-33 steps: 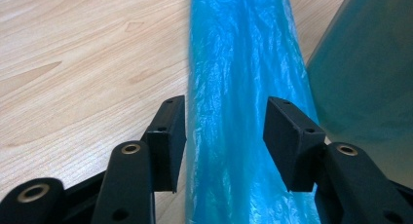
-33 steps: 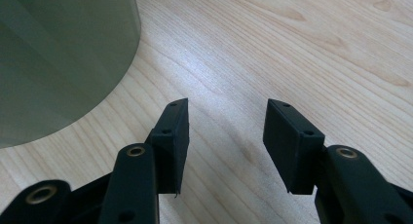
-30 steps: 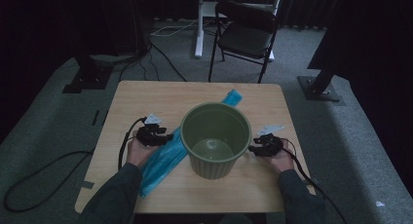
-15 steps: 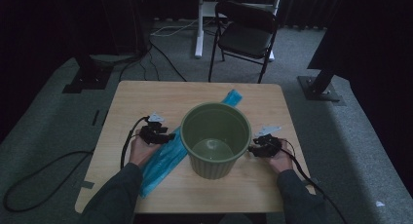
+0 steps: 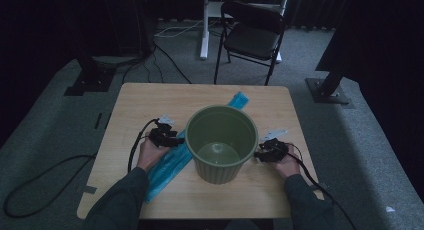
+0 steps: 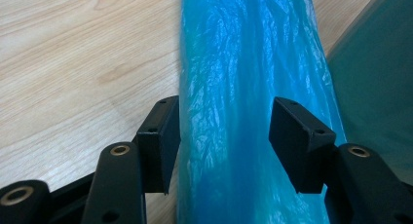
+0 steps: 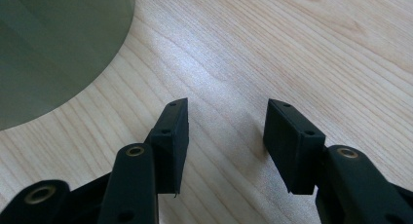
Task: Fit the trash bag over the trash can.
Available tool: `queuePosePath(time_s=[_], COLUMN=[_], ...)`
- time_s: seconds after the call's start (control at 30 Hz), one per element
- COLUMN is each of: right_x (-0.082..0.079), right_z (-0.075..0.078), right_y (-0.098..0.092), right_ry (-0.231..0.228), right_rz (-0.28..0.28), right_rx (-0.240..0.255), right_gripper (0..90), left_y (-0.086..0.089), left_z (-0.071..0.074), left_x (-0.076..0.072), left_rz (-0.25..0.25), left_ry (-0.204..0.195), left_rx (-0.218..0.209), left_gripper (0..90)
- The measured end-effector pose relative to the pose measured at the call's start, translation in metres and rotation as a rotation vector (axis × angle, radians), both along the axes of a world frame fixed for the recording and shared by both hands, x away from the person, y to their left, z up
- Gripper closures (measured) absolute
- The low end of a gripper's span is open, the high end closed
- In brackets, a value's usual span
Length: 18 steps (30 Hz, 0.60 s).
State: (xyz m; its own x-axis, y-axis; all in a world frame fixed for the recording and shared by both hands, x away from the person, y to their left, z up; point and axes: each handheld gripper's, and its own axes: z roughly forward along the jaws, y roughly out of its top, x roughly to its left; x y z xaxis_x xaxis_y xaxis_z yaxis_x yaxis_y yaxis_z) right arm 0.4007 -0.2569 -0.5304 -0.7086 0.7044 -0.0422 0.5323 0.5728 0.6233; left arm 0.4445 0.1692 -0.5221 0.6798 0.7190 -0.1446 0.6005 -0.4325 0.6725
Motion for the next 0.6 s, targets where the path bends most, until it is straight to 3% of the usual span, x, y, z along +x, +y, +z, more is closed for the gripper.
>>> queuePosePath(time_s=[0.27, 0.37, 0.5, 0.6], right_x=[0.000, 0.000, -0.001, -0.001], right_z=[0.000, 0.000, 0.000, 0.000], right_y=[0.000, 0.000, 0.001, 0.001], right_ry=[0.001, 0.001, 0.003, 0.005], right_rz=[0.003, 0.003, 0.000, 0.000], right_rx=[-0.001, -0.002, -0.006, -0.002], right_gripper=[51.1, 51.1, 51.0, 51.0], left_y=[-0.009, -0.008, -0.010, -0.014], left_z=[-0.007, -0.007, -0.007, -0.007], left_x=[0.001, 0.000, -0.004, -0.007], left_rz=[-0.014, -0.012, -0.011, -0.015], left_ry=[0.020, 0.023, -0.003, -0.037], left_rx=[0.051, 0.048, 0.074, 0.131], left_gripper=[48.5, 49.5, 50.7, 53.8])
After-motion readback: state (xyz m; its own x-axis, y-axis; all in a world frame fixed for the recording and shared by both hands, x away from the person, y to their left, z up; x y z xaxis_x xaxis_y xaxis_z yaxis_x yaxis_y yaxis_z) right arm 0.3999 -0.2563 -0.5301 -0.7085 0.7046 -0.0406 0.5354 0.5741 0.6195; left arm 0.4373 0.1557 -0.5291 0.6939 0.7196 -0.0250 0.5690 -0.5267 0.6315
